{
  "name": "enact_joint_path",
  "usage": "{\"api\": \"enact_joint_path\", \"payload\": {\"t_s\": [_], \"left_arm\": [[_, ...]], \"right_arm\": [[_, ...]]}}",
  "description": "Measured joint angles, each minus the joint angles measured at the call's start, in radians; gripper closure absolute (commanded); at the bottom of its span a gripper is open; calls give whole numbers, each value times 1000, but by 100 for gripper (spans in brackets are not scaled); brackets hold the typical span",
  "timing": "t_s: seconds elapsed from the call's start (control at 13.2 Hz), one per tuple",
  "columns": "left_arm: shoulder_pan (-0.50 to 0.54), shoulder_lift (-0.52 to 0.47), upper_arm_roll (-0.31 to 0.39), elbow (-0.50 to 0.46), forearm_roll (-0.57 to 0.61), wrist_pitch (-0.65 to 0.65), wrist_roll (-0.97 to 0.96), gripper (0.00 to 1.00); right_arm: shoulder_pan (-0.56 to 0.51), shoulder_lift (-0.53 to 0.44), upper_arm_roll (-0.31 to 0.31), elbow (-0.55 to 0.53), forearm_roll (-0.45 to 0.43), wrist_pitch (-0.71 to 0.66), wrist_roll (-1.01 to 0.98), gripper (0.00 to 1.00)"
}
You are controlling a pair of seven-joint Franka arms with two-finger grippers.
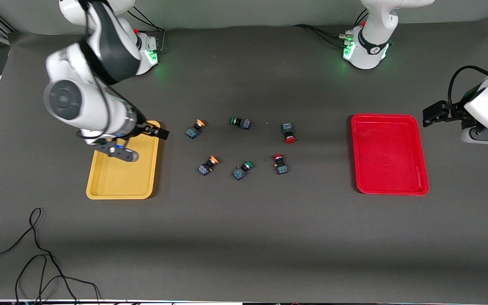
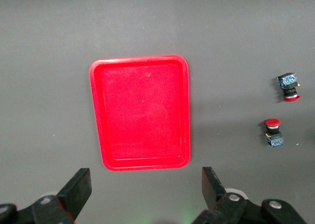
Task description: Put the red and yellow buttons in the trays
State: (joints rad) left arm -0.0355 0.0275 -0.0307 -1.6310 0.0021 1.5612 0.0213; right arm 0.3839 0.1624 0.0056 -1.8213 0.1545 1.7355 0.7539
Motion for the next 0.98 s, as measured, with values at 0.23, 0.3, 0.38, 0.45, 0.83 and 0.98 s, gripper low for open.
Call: {"api": "enact_joint_path", "payload": {"t_s": [0.23,0.3,0.38,0.45,0.83,0.98], "left_arm": [[-38,0,-66,-35,-6,1,-174,0],[-67,-1,-96,-57,-8,7,-237,0],[-102,-1,-124,-84,-10,30,-306,0],[-144,-3,-147,-115,-15,74,-388,0],[-383,-9,-185,-261,-18,294,-691,0],[-421,-23,-185,-317,-18,350,-717,0]], "right_arm": [[84,-2,1,-161,3,161,124,0],[116,-3,1,-225,3,245,163,0],[145,-2,2,-291,3,329,191,0],[166,-1,2,-355,3,411,208,0],[183,14,0,-576,3,708,216,0],[195,36,0,-598,3,766,232,0]]}}
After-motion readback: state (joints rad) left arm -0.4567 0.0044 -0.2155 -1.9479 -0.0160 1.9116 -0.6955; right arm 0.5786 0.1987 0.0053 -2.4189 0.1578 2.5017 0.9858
